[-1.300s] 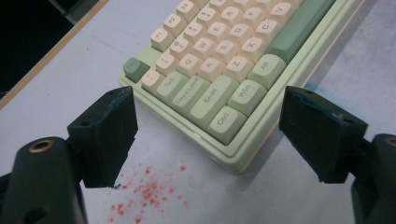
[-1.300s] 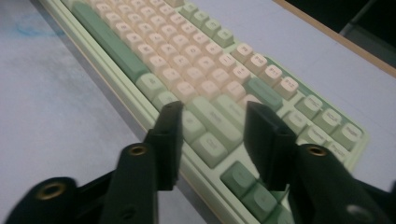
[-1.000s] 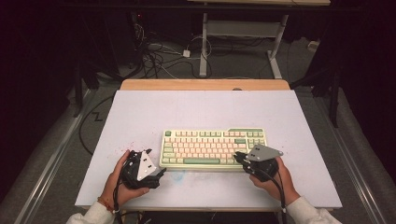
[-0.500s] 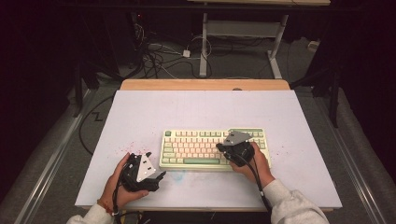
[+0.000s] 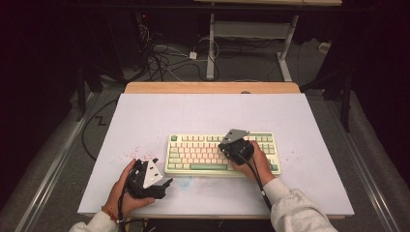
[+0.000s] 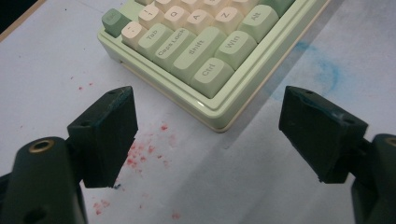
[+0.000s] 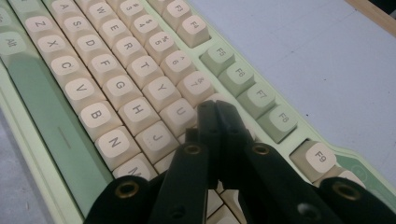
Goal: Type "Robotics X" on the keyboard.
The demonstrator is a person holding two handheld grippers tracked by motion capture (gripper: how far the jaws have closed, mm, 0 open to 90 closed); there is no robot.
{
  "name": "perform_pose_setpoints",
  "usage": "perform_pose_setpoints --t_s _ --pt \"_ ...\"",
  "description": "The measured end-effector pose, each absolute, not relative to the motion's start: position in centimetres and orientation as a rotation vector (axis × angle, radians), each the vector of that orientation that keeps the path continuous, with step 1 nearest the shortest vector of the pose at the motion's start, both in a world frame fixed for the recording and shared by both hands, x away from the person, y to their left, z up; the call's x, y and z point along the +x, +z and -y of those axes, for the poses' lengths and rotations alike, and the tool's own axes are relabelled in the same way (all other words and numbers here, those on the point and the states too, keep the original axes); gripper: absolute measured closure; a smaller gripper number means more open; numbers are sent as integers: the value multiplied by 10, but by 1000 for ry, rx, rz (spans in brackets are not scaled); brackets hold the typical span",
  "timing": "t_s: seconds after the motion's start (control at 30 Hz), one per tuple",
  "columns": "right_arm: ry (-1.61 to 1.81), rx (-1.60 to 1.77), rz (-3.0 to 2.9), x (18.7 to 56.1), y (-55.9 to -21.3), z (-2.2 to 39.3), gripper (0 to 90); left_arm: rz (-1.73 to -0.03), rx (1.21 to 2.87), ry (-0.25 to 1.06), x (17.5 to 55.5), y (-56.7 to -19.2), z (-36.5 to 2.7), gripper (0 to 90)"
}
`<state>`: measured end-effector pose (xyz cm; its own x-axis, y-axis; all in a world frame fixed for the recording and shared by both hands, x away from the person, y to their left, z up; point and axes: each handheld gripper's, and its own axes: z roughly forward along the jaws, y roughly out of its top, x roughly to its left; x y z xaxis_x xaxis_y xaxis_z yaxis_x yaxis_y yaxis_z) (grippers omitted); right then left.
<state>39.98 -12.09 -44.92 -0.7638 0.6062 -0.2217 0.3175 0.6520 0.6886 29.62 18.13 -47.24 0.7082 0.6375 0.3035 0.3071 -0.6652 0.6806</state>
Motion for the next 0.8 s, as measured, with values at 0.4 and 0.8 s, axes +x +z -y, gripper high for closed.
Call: perform_pose_setpoints --t_s 0.4,0.8 --pt "864 674 -2446 399 -447 118 895 -715 2316 724 296 -473 -180 182" --pt "1029 694 -2366 387 -430 133 838 -727 2314 709 297 -473 -180 183"
